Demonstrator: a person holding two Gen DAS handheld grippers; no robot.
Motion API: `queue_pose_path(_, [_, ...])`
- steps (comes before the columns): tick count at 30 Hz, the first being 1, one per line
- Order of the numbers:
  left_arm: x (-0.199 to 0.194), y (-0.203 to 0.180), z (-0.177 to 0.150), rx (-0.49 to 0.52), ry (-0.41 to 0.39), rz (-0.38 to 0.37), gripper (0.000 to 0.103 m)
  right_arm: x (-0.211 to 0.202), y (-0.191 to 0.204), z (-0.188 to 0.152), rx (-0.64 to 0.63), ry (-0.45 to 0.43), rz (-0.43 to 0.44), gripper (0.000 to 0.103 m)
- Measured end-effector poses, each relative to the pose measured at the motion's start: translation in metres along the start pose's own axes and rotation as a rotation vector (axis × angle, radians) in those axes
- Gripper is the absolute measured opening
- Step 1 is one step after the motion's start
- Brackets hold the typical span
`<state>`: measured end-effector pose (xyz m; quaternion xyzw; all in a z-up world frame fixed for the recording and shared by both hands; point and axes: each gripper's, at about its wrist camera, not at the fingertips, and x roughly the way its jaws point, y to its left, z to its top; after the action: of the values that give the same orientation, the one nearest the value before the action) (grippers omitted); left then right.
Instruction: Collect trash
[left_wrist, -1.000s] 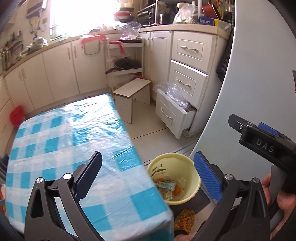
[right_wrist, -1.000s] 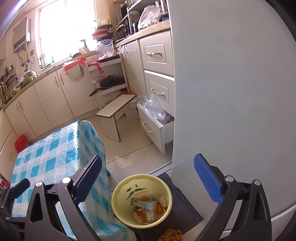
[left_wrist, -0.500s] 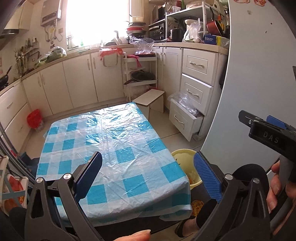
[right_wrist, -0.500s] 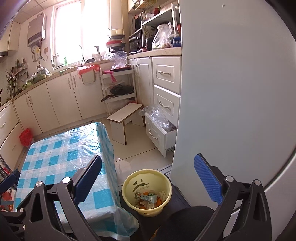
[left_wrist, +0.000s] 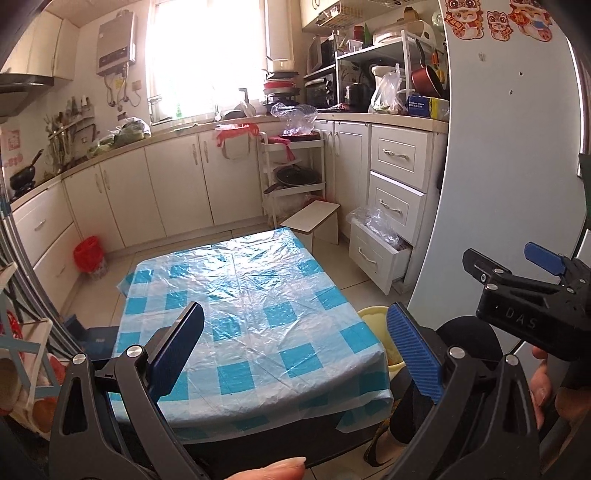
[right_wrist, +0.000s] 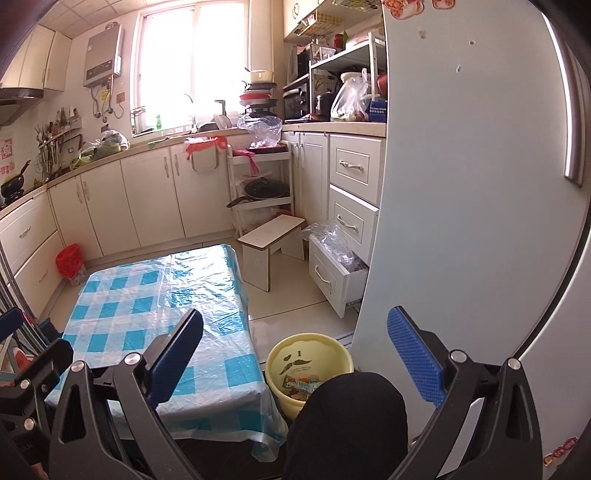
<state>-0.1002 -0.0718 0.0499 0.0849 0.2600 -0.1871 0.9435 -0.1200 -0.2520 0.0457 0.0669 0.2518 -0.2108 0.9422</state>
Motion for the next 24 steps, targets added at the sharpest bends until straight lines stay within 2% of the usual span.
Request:
queue_pose_path(4, [-0.015, 0.005, 0.000, 0.000, -0.028, 0.032, 0.095, -0.009, 0.004, 0.001, 0.000, -0.023, 0.004, 0.096])
queue_pose_path(10, [-0.026, 0.011, 0.001, -0.016, -0.039, 0.036, 0.095, -0.019, 0.012, 0.002, -0.022, -0.054, 0.002, 0.096])
queue_pose_path(24, [-0.034, 0.009, 0.002, -0.013, -0.059, 0.057, 0.095, -0.026, 0.020, 0.000, -0.048, -0.075, 0.011, 0.096])
